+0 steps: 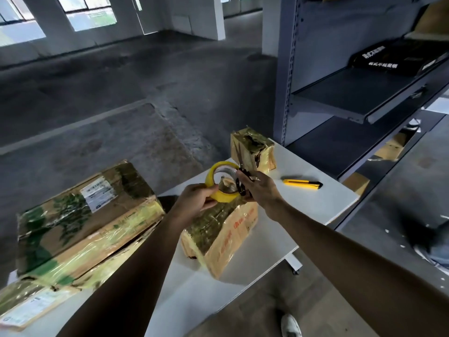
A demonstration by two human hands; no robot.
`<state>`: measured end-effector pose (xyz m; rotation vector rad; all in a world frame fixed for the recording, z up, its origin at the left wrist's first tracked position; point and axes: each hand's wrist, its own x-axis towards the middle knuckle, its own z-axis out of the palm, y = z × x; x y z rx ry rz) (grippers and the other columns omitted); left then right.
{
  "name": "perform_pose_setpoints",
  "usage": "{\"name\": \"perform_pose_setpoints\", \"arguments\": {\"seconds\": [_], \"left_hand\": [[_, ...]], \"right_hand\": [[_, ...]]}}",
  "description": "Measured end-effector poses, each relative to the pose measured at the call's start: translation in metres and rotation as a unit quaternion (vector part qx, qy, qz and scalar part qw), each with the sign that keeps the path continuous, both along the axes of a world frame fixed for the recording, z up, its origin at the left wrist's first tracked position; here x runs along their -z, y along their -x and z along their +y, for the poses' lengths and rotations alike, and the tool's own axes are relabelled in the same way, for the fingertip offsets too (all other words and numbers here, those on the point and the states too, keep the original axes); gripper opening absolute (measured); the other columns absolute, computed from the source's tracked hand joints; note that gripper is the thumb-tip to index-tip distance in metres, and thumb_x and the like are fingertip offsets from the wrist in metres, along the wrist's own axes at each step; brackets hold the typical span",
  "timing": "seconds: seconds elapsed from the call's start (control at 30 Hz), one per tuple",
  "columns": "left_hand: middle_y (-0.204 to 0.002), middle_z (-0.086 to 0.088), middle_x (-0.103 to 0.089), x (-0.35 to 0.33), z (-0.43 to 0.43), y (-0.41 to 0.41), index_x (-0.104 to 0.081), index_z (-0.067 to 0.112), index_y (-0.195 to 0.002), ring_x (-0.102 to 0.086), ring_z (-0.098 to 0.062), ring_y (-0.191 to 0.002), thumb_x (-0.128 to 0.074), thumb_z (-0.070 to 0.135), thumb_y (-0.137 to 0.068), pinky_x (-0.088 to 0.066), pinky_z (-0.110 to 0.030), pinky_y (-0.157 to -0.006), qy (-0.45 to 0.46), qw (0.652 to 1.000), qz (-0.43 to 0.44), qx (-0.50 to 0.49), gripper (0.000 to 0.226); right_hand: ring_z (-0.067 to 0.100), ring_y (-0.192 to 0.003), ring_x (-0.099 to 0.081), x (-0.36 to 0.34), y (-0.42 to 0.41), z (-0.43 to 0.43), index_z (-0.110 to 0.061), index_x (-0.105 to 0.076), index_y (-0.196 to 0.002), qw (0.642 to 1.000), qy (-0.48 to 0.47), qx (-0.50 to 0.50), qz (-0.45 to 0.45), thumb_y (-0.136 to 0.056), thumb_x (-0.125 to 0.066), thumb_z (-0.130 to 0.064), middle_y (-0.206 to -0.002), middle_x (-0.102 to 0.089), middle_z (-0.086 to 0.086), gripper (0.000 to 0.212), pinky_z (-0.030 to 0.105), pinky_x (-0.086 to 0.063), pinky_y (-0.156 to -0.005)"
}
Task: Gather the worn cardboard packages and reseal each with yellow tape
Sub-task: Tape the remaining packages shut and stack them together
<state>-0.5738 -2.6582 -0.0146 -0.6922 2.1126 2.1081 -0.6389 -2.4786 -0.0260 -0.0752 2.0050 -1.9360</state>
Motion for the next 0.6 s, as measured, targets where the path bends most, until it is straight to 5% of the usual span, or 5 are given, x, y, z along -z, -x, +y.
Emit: {"name": "perform_pose_setpoints", "arguments": {"seconds": [0.1, 0.27, 0.47, 0.6], "left_hand": [[-0.109, -0.013, -0.074, 0.000, 0.010, 0.022, -0.067, 0.000, -0.114, -0.071, -0.021, -0.104, -0.058, 0.020, -0.098, -0.054, -0.032, -0.095, 0.002, 0.998, -0.001, 0.056, 0.027], [-0.110, -0.012, -0.074, 0.000, 0.029, 0.063, -0.067, 0.003, -0.115, -0.070, -0.023, -0.104, -0.060, 0.025, -0.098, -0.055, -0.035, -0.096, -0.001, 0.998, -0.027, 0.064, 0.029], [-0.117, -0.005, -0.071, 0.002, 0.050, 0.101, -0.064, 0.013, -0.125, -0.070, -0.019, -0.100, -0.052, 0.062, -0.090, -0.054, -0.045, -0.096, 0.302, 0.936, -0.090, 0.156, 0.061], [-0.141, -0.005, -0.056, 0.007, 0.062, 0.117, -0.046, 0.015, -0.147, -0.059, -0.018, -0.122, -0.043, 0.061, -0.095, -0.044, -0.027, -0.096, 0.401, 0.896, -0.072, 0.178, 0.070]], "right_hand": [[0.017, -0.085, -0.065, 0.000, 0.034, 0.008, -0.020, -0.057, -0.110, 1.000, -0.030, 0.003, -0.006, -0.084, -0.077, -0.041, -0.098, -0.065, 0.002, 0.039, 0.044, -0.060, -0.084], [0.015, -0.072, -0.056, -0.005, 0.086, 0.022, -0.020, -0.052, -0.104, 0.998, -0.056, -0.030, -0.026, -0.088, -0.073, -0.034, -0.088, -0.057, 0.000, 0.030, 0.032, -0.050, -0.058], [0.019, -0.077, -0.057, 0.015, 0.132, 0.040, -0.011, -0.052, -0.127, 0.995, -0.086, -0.015, -0.054, -0.085, -0.072, -0.025, -0.101, -0.062, 0.009, 0.048, 0.027, -0.048, -0.049], [0.017, -0.070, -0.053, 0.032, 0.151, 0.063, -0.013, -0.052, -0.119, 0.991, -0.109, -0.005, -0.073, -0.086, -0.070, -0.019, -0.087, -0.055, 0.003, 0.038, 0.030, -0.047, -0.052]]}}
